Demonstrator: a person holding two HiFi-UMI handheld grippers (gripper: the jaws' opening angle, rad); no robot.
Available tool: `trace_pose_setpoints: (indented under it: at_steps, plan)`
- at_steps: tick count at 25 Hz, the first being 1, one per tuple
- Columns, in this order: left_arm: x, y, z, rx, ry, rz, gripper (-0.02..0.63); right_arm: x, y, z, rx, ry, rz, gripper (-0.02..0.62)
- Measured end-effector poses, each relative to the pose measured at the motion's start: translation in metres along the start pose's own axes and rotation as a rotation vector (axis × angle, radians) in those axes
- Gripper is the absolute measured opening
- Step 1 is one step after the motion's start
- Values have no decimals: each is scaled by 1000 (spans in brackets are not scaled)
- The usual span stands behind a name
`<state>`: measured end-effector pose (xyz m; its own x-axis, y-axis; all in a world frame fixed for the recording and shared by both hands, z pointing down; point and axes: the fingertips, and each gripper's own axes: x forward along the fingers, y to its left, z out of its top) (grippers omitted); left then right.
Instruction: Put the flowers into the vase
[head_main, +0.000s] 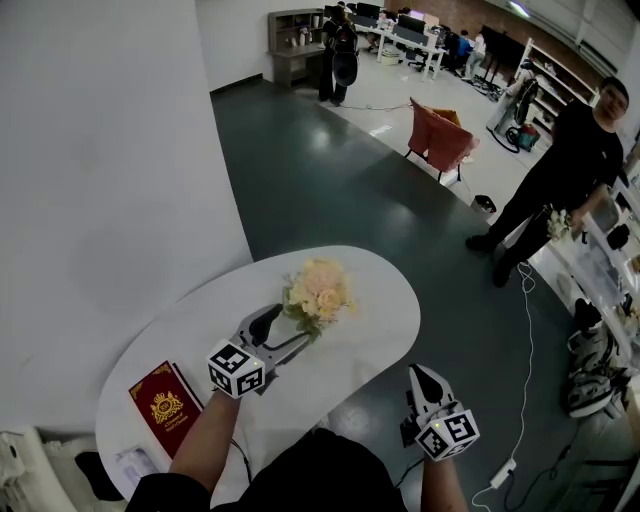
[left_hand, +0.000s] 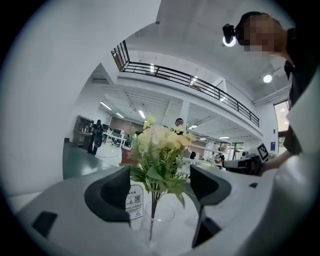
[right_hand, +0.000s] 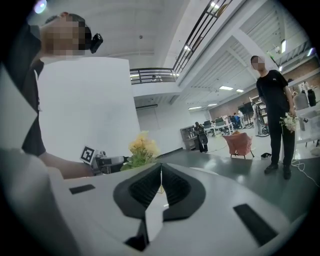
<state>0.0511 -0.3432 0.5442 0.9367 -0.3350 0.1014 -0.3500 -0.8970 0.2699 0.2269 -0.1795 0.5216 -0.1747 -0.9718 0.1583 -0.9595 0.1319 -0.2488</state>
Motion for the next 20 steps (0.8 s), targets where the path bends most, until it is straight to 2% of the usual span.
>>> trace_pose_setpoints:
  at_steps: [5, 14, 16, 18, 20]
  plan:
    - [-15, -13, 4, 61, -26, 34, 362, -16, 13, 0, -18, -10, 1, 23]
    - [-53, -43, 12, 51, -79, 69, 353, -58, 40, -10, -11, -31, 4, 23]
    - [-64, -50, 11, 61, -86, 91, 311, -68, 44, -14, -6, -30, 4, 23]
    - [-75, -56, 11, 70, -95, 124, 181, -77, 48, -18, 2, -31, 6, 23]
    - [-86, -64, 11, 67, -108, 145, 93, -86, 52, -22, 12, -35, 7, 23]
